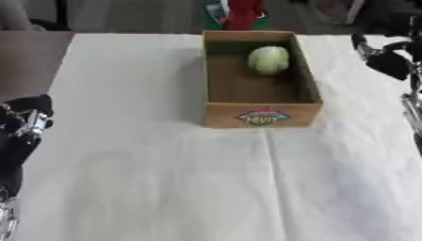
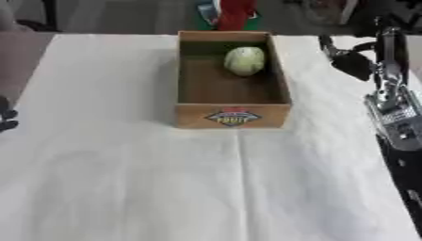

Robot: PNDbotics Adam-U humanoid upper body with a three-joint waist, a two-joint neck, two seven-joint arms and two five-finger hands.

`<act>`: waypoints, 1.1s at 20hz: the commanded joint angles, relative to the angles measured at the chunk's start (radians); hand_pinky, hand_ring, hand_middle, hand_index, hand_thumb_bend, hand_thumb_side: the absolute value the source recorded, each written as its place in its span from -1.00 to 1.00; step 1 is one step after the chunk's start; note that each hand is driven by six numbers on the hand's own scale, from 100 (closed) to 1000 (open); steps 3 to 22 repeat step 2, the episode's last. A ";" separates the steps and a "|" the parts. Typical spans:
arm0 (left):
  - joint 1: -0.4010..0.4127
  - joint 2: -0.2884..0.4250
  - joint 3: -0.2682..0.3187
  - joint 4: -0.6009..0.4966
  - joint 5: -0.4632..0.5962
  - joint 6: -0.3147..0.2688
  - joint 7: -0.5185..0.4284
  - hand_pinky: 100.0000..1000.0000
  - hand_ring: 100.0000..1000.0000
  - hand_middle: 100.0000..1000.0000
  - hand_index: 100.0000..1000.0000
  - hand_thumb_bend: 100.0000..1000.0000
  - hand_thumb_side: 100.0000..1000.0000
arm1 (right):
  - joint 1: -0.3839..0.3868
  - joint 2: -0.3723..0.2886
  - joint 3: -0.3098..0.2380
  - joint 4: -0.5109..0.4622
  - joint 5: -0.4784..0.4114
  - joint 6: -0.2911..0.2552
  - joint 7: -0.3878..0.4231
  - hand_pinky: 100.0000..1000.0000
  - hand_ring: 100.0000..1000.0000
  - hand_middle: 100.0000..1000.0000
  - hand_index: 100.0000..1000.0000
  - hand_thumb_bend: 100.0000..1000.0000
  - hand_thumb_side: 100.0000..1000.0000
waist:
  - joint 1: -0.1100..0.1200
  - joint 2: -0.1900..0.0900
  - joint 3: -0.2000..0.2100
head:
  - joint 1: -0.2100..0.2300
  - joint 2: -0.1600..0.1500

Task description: Pick up objects on the table and place them in the box.

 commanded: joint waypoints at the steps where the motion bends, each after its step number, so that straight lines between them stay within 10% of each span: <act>1: -0.005 0.011 0.009 -0.014 0.000 -0.001 0.002 0.39 0.29 0.18 0.23 -0.36 -0.37 | -0.006 -0.030 -0.012 -0.026 -0.019 -0.003 -0.008 0.13 0.39 0.38 0.50 -0.18 -0.73 | 0.001 -0.014 0.000 | 0.002 -0.002; 22: -0.005 0.011 0.010 -0.014 0.000 -0.001 0.002 0.39 0.29 0.18 0.23 -0.36 -0.37 | -0.004 -0.029 -0.012 -0.028 -0.021 -0.004 -0.008 0.13 0.39 0.38 0.50 -0.18 -0.73 | 0.001 -0.014 0.000 | 0.002 -0.002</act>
